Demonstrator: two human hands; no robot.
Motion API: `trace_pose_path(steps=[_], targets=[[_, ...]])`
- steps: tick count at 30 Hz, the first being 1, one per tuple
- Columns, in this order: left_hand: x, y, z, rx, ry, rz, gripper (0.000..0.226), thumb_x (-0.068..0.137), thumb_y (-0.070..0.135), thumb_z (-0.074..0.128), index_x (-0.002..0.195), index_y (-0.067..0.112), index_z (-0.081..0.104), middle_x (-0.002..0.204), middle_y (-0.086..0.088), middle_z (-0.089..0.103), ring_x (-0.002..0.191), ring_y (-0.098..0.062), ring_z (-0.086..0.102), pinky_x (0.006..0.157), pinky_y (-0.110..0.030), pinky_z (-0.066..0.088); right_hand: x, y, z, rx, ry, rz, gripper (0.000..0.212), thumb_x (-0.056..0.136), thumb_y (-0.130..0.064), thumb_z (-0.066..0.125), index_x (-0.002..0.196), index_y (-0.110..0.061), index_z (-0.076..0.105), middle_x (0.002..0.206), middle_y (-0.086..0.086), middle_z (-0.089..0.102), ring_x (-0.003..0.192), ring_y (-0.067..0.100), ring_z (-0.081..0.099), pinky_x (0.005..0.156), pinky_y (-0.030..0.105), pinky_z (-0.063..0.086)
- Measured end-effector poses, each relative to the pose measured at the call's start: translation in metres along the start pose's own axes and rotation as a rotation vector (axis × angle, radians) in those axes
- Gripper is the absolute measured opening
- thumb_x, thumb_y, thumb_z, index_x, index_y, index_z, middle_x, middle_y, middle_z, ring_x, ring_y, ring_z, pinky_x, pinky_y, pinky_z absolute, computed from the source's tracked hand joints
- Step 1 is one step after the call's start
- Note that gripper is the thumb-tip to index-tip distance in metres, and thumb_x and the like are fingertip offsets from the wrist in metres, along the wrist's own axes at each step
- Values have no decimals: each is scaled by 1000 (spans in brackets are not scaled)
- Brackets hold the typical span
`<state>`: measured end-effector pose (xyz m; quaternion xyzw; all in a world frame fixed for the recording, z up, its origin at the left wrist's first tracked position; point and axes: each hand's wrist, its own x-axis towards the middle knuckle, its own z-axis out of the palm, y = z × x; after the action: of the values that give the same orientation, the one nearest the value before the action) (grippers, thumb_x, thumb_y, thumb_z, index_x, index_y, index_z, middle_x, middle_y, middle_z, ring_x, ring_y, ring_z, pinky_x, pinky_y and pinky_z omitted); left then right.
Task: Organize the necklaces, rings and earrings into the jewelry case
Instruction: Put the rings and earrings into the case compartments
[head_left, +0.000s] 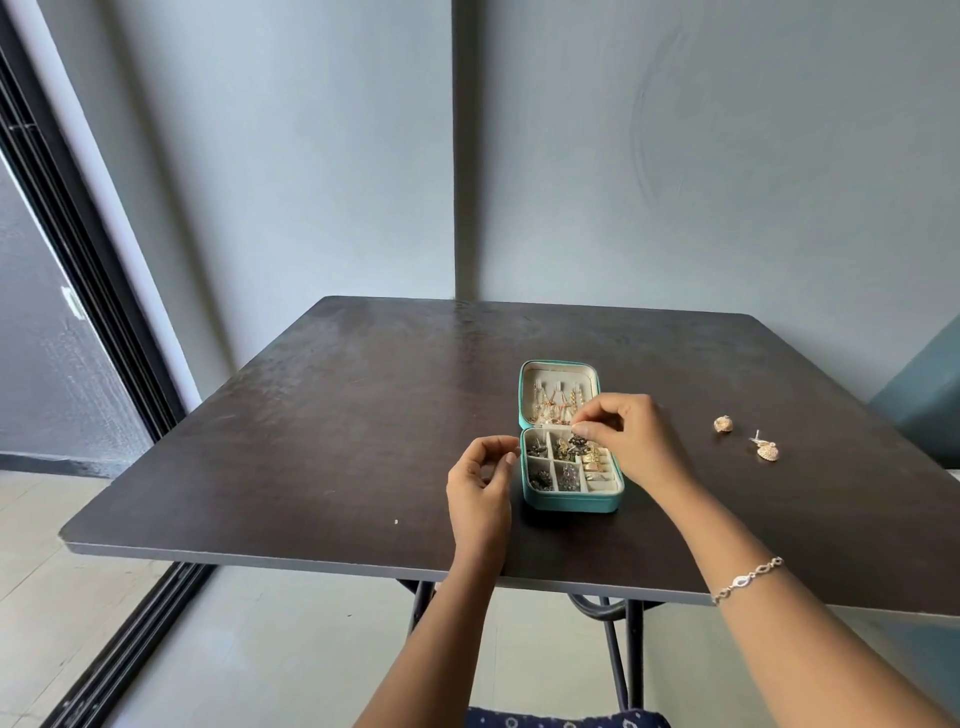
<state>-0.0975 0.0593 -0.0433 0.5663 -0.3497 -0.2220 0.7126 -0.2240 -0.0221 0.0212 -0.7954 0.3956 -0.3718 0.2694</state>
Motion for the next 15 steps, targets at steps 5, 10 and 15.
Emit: trace_pose_path(steps=[5,10,15], targets=[[1,-2,0,58,-12,-5,23,88,-1,54,83,18,65,83,8,68,72,8,59,63,-7,46,-10,10,2,-47,-37,18,4,75,-5,72,73,-9,71,74,-2,67,66,0,57,61,3,41],[1,-1,1,64,-8,-3,21,87,-4,53,83,12,66,81,7,68,71,8,59,63,-6,45,-16,14,10,-86,-63,32,4,73,-8,74,73,-12,73,74,1,69,70,14,60,69,25,47],[2,-2,1,87,-7,-5,23,87,-6,51,85,11,66,84,5,68,73,8,59,64,-6,46,-13,14,15,-104,-90,19,2,75,-9,73,74,-12,73,69,-5,64,59,1,50,60,18,39]])
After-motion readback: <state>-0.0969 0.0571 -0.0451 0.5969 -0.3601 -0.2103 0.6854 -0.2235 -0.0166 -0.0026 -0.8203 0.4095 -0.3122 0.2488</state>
